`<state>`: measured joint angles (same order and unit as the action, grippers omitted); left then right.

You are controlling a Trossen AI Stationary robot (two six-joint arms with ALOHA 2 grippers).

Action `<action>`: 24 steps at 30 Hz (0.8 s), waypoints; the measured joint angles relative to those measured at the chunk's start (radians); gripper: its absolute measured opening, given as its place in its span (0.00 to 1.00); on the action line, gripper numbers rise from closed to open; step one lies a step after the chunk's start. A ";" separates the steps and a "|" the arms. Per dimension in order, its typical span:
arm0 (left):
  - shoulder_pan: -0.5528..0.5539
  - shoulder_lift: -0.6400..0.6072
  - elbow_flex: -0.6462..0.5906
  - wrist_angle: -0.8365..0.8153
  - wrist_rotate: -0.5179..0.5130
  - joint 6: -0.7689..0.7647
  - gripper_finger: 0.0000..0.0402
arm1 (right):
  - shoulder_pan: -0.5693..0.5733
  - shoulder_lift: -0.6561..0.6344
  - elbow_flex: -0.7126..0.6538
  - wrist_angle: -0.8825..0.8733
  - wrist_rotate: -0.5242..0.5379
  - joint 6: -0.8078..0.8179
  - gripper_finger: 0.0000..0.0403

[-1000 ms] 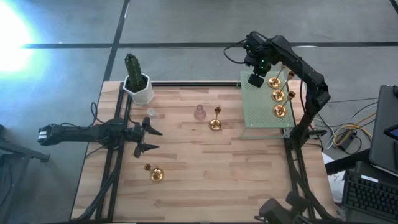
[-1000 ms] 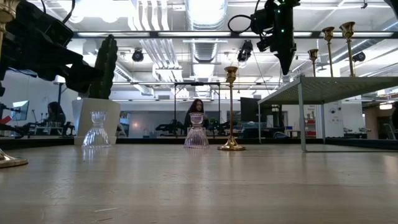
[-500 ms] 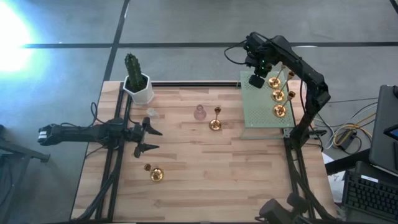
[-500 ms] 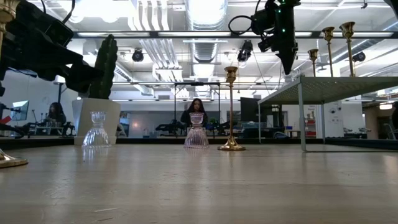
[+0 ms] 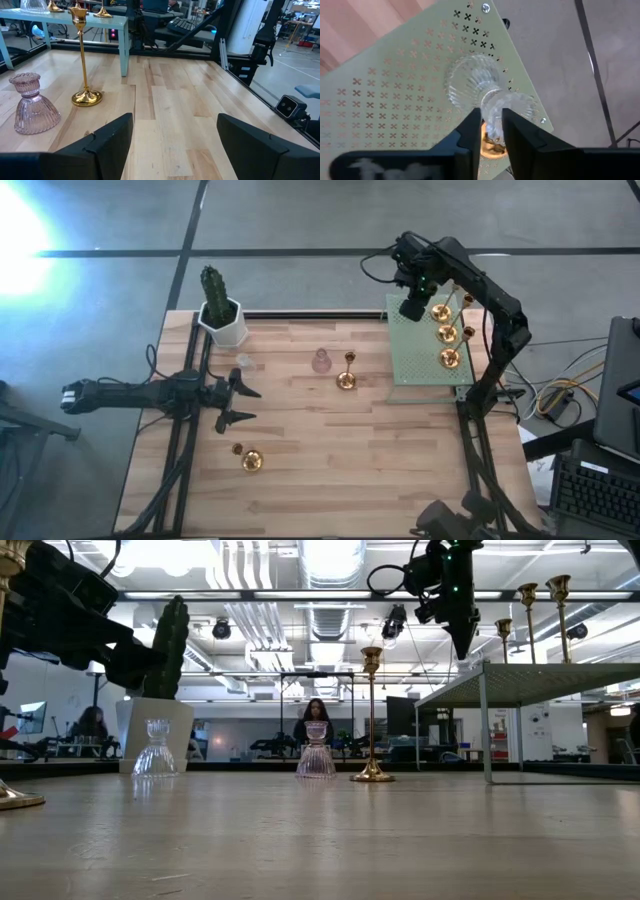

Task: Pick & Place candle stick holders
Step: Put the bottom transparent glass candle holder on the shelf, then put the top gold candle holder on the shelf

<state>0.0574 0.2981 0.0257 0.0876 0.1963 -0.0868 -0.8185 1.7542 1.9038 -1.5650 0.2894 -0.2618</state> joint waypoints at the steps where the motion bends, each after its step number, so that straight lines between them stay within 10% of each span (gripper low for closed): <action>1: 0.000 0.000 0.000 0.000 0.000 0.000 0.73 | 0.000 0.000 0.000 0.000 0.000 0.000 0.20; 24: 0.000 0.000 0.000 0.000 0.000 0.000 0.73 | 0.012 -0.078 0.000 0.001 -0.001 0.004 0.64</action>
<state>0.0574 0.2978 0.0257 0.0879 0.1963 -0.0865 -0.8064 1.6761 1.9038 -1.5641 0.2882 -0.2582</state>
